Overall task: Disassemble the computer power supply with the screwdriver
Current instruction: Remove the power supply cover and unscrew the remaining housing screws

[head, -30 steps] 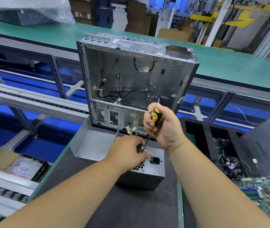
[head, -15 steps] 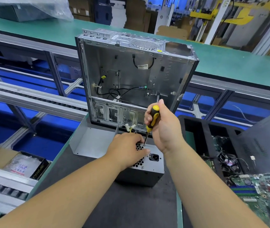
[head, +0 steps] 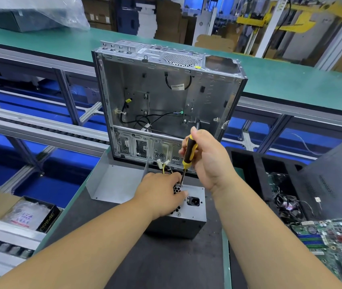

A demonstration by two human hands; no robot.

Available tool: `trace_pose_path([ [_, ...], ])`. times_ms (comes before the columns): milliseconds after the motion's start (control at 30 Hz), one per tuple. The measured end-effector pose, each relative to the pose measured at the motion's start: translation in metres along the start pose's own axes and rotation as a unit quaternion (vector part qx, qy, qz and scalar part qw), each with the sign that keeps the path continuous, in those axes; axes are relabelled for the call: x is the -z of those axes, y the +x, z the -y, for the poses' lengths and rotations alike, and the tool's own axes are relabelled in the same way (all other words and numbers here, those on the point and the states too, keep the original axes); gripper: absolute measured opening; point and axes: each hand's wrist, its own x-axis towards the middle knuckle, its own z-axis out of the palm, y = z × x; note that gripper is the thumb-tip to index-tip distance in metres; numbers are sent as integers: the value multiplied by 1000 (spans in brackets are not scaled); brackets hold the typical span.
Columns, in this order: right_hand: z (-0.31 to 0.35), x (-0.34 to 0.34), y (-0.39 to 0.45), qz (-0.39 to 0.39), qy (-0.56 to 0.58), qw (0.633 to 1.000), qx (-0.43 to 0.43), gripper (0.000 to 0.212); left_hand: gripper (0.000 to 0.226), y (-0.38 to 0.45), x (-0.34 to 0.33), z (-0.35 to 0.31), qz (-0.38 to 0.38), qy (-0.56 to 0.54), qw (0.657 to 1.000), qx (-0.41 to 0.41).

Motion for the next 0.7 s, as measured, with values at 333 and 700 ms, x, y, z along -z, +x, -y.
trace_pose_path([
  [333, -7, -15, -2, -36, 81, 996, 21, 54, 36, 2, -5, 5, 5, 9, 1000, -4],
  [700, -6, -5, -2, 41, 19, 997, 58, 23, 27, 3, -6, 8, 6, 2, 1000, -3],
])
